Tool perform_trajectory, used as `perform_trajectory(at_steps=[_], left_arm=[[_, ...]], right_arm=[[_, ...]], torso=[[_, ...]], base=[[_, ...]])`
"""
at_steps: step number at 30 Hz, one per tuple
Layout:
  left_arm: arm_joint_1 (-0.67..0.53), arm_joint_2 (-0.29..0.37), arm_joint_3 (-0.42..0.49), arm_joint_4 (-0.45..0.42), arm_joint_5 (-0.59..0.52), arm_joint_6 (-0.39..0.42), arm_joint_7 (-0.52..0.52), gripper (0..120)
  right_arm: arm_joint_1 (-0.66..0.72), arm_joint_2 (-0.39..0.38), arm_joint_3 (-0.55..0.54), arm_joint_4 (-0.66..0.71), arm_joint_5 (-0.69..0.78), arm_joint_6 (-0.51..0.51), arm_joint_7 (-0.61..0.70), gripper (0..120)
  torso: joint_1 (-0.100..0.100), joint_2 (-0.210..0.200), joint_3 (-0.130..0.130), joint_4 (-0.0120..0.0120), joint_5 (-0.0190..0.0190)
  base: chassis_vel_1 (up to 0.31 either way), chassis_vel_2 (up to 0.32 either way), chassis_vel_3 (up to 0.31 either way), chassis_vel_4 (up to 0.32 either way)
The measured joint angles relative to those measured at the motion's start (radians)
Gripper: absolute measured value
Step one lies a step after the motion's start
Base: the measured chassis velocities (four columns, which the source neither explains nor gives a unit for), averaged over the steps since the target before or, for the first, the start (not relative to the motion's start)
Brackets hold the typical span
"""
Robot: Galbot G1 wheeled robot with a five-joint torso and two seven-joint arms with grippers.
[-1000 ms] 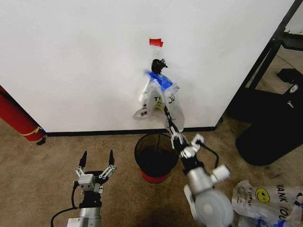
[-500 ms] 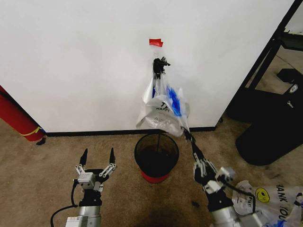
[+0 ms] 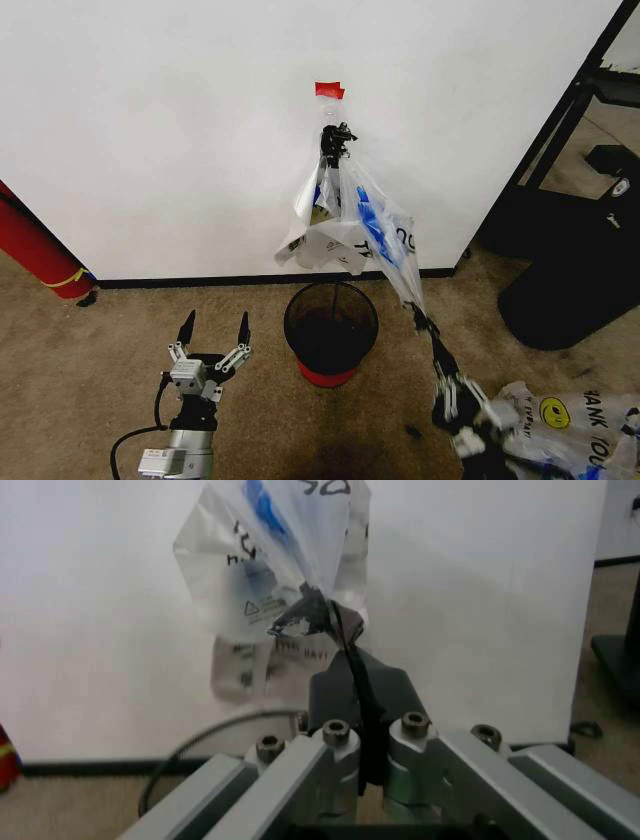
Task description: Pick up the garbage bag from the wall and place it over the trash bin.
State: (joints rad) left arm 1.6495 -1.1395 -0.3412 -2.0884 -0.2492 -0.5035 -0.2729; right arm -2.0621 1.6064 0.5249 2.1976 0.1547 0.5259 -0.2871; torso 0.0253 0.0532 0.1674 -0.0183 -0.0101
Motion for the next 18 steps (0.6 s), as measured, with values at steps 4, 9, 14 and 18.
perform_trajectory(at_steps=[4, 9, 14, 18], left_arm=[[0.004, 0.016, -0.011, 0.0, -0.035, -0.014, 0.001, 100], [-0.019, 0.045, 0.006, 0.022, -0.048, -0.052, 0.001, 100], [-0.037, 0.058, 0.029, 0.036, -0.059, -0.054, 0.0, 100], [-0.051, 0.06, 0.04, 0.046, -0.059, -0.051, 0.0, 100]], right_arm=[[-0.035, 0.001, -0.004, -0.04, -0.07, 0.056, 0.01, 0], [-0.112, 0.002, -0.004, -0.081, -0.146, 0.157, 0.029, 0], [-0.147, 0.004, 0.001, -0.102, -0.194, 0.214, 0.076, 0], [-0.137, 0.004, 0.004, -0.103, -0.187, 0.208, 0.099, 0]], torso=[[0.0, 0.0, 0.0, 0.0004, 0.0002], [0.0, 0.0, 0.0, 0.0, 0.0], [0.0, 0.0, 0.0, 0.0001, 0.0001], [0.0, 0.0, 0.0, 0.0001, 0.0]], base=[[0.0, 0.0, 0.0, 0.0], [0.0, 0.0, 0.0, 0.0], [0.0, 0.0, 0.0, 0.0], [0.0, 0.0, 0.0, 0.0]])
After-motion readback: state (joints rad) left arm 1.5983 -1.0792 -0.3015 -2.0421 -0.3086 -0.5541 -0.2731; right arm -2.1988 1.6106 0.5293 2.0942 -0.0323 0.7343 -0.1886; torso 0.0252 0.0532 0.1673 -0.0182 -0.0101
